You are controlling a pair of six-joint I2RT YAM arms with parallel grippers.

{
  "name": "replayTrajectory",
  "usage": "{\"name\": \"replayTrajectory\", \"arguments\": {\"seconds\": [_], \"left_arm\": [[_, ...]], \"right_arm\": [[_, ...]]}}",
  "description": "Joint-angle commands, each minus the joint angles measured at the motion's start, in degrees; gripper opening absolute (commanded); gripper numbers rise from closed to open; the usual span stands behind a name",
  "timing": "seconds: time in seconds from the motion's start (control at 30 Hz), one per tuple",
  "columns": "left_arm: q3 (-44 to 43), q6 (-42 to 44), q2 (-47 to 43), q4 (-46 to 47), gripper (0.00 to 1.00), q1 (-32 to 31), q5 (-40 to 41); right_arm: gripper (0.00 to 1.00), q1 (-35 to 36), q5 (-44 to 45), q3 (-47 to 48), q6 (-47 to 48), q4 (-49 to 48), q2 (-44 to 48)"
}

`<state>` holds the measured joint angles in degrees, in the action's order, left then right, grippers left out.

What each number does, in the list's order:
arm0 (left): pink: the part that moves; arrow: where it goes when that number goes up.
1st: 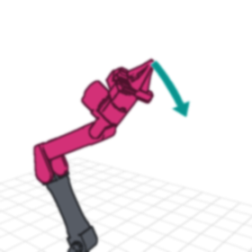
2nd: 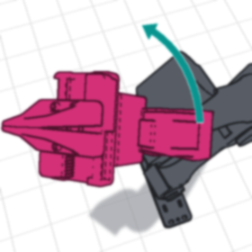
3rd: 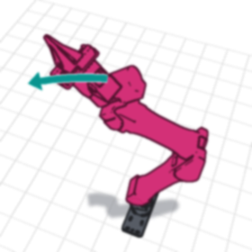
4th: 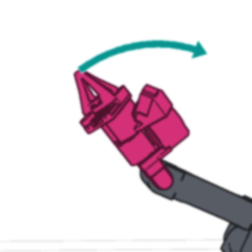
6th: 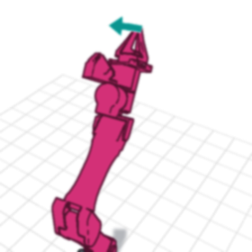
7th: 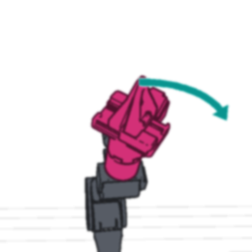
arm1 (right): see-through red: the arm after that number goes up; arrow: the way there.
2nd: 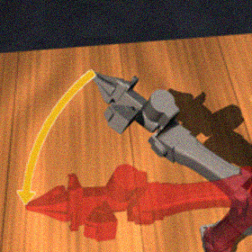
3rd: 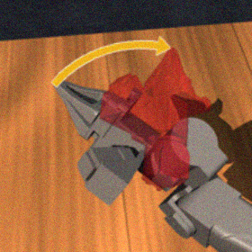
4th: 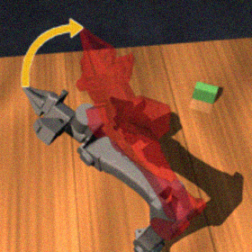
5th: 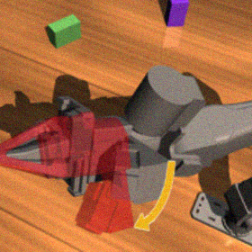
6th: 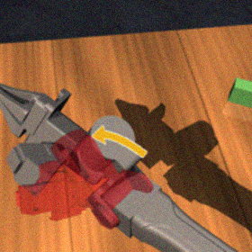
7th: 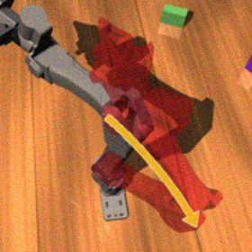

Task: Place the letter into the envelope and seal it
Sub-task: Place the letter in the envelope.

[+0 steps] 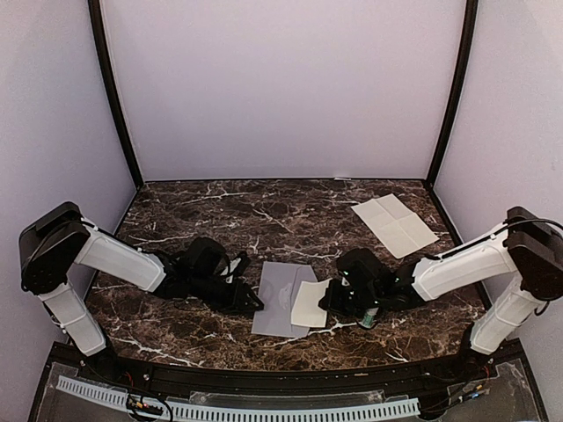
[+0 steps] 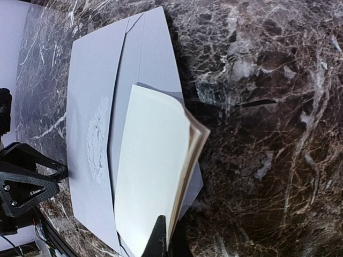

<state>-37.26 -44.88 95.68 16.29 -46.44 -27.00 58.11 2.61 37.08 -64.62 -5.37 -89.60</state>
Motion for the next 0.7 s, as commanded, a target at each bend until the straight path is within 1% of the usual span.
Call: {"name": "replayTrajectory", "arguments": {"seconds": [0.0, 0.67], "left_arm": [[0.1, -0.2, 0.3, 1.4, 0.33, 0.2, -0.8], [0.0, -0.2, 1.4, 2.2, 0.33, 0.2, -1.7]], "right_arm": [[0.0, -0.3, -0.5, 0.3, 0.0, -2.2, -1.2], [0.0, -0.3, -1.4, 2.8, 0.7, -2.8, -4.7]]}}
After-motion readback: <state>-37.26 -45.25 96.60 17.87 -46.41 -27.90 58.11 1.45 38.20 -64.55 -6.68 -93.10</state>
